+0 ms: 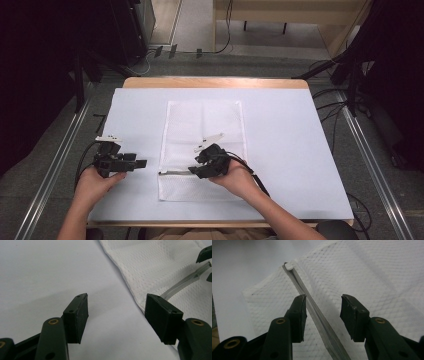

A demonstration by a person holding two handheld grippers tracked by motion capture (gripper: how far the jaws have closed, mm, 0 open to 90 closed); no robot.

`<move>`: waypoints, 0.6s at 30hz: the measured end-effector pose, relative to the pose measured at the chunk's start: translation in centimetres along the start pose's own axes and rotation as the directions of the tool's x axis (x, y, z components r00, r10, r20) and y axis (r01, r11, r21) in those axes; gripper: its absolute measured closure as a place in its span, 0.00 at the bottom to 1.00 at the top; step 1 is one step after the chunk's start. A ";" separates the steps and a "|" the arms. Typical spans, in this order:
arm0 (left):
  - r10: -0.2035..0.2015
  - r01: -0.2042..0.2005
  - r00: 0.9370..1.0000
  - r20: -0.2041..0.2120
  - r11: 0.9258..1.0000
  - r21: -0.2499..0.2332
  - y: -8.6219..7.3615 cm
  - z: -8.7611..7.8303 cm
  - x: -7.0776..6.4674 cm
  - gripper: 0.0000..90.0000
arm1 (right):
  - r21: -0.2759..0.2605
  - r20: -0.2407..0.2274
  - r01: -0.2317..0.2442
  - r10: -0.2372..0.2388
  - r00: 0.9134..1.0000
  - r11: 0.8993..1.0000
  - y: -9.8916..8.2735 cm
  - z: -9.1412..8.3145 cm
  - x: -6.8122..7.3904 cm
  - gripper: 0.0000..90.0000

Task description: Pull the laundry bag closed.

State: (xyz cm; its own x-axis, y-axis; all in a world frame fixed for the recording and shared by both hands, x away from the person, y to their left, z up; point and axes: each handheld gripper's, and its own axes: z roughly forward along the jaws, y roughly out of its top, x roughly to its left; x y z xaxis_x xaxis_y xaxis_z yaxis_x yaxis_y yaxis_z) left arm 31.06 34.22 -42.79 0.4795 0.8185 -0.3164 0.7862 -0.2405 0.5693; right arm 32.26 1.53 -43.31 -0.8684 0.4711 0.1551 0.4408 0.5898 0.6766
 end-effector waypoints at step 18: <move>0.002 -0.002 1.000 0.000 1.000 -0.004 0.0 0.0 0.1 0.40 | 0.016 -0.096 0.005 -0.003 0.995 1.000 1.5 3.2 2.1 0.80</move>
State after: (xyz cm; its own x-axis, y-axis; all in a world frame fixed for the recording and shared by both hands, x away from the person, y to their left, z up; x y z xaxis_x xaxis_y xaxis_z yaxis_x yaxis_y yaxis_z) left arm 31.10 34.30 -42.82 0.4810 0.8178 -0.3158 0.7839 -0.2400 0.5726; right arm 31.80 5.52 -44.20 -0.8877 0.4040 0.2210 0.4400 0.6025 0.6658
